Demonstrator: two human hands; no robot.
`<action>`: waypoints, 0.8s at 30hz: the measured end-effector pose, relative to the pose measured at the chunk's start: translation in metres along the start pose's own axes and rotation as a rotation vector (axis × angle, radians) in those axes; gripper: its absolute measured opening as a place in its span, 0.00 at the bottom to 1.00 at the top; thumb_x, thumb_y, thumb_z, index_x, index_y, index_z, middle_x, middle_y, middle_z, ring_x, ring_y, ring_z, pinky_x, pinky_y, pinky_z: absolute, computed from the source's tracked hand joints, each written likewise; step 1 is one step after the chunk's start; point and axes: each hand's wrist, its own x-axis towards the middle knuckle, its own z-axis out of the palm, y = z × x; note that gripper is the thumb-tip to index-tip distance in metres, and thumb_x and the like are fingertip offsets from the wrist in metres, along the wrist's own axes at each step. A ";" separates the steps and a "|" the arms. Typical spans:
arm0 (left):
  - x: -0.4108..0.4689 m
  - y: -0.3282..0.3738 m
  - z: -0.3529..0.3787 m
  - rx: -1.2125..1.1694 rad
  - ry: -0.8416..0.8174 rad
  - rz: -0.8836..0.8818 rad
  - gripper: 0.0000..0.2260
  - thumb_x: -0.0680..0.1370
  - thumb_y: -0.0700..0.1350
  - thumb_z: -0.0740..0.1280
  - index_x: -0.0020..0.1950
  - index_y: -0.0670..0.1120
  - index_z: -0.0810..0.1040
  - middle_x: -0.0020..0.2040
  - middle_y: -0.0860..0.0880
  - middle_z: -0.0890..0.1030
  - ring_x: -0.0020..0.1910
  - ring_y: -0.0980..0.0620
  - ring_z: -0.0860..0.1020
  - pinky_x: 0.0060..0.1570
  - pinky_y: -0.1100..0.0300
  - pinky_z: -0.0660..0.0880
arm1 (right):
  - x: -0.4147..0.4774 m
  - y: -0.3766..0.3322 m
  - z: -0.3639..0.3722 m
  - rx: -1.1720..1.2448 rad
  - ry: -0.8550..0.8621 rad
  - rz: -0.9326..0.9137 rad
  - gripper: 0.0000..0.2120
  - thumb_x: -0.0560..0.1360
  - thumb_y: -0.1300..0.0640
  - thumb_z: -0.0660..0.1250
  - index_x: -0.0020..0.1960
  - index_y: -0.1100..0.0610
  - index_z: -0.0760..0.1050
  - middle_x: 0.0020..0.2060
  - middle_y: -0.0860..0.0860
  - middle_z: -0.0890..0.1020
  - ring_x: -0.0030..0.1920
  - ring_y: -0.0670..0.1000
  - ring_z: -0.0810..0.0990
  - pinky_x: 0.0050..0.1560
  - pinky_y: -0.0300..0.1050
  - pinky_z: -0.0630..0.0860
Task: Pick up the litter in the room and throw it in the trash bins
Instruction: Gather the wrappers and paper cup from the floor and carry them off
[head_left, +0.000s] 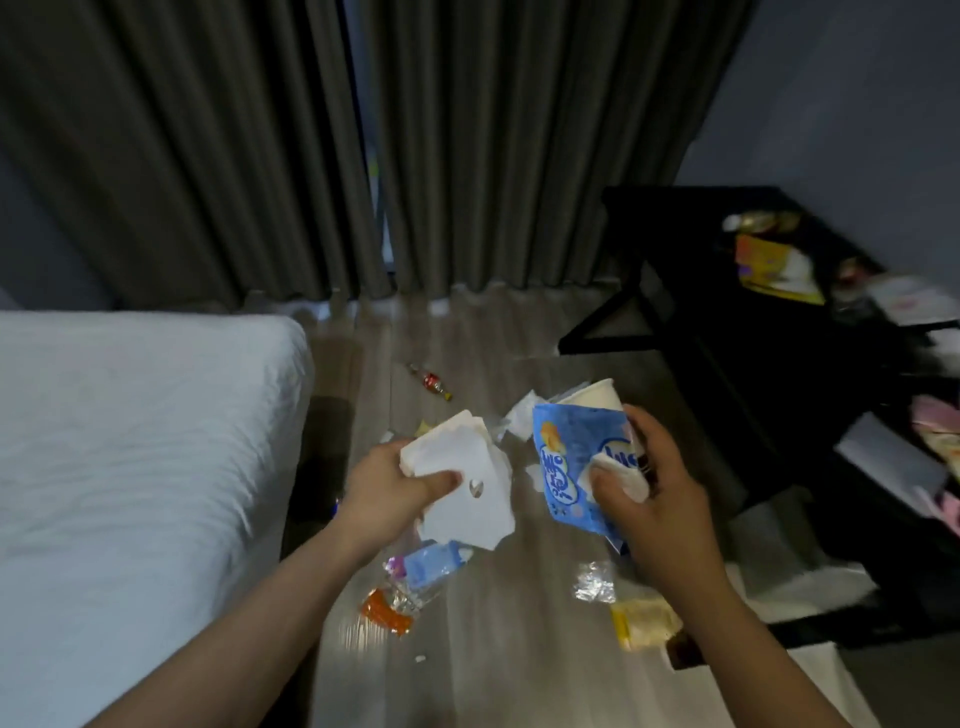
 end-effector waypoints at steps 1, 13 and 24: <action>-0.009 0.021 -0.001 0.006 -0.014 0.034 0.15 0.71 0.47 0.74 0.56 0.45 0.78 0.50 0.49 0.82 0.49 0.51 0.81 0.47 0.55 0.80 | -0.006 -0.023 -0.015 -0.009 0.037 -0.017 0.27 0.71 0.56 0.70 0.62 0.31 0.67 0.50 0.29 0.79 0.49 0.34 0.80 0.41 0.27 0.76; -0.119 0.165 0.008 -0.129 -0.133 0.392 0.10 0.67 0.46 0.76 0.43 0.54 0.77 0.41 0.53 0.81 0.39 0.52 0.79 0.31 0.57 0.78 | -0.137 -0.176 -0.098 -0.049 0.565 -0.107 0.25 0.72 0.52 0.71 0.58 0.27 0.67 0.46 0.34 0.81 0.45 0.36 0.81 0.32 0.29 0.76; -0.274 0.223 0.131 -0.239 -0.623 0.571 0.10 0.67 0.43 0.76 0.38 0.55 0.77 0.37 0.56 0.81 0.34 0.58 0.80 0.32 0.55 0.80 | -0.344 -0.229 -0.210 -0.262 1.121 -0.038 0.23 0.67 0.47 0.67 0.57 0.25 0.67 0.41 0.36 0.81 0.37 0.40 0.81 0.32 0.30 0.74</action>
